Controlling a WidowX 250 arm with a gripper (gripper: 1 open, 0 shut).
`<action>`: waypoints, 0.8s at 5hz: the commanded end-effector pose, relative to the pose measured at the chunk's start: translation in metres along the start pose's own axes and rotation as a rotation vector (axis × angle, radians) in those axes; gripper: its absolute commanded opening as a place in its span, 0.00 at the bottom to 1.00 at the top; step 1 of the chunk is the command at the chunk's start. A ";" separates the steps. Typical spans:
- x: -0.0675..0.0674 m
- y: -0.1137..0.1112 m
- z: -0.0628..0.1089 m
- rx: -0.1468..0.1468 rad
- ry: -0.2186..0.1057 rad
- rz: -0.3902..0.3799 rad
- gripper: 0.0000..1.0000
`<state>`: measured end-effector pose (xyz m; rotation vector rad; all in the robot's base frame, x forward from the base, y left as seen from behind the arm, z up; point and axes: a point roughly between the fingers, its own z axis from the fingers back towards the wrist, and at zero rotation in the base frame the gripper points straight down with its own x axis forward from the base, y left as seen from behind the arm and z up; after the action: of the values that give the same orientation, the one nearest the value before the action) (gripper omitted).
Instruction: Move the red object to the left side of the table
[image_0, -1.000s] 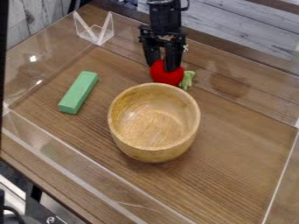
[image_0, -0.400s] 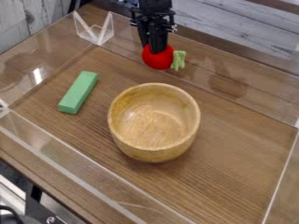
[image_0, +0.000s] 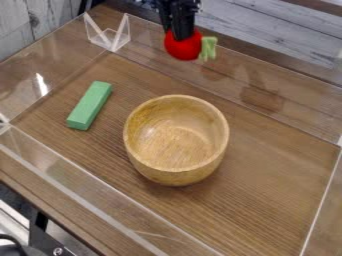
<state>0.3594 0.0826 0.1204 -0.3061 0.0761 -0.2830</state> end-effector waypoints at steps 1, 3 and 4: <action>-0.016 0.012 0.055 0.071 -0.107 0.021 0.00; -0.030 0.041 0.051 0.080 -0.113 0.114 0.00; -0.032 0.043 0.038 0.081 -0.115 0.149 0.00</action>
<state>0.3456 0.1375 0.1174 -0.2784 0.0413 -0.1200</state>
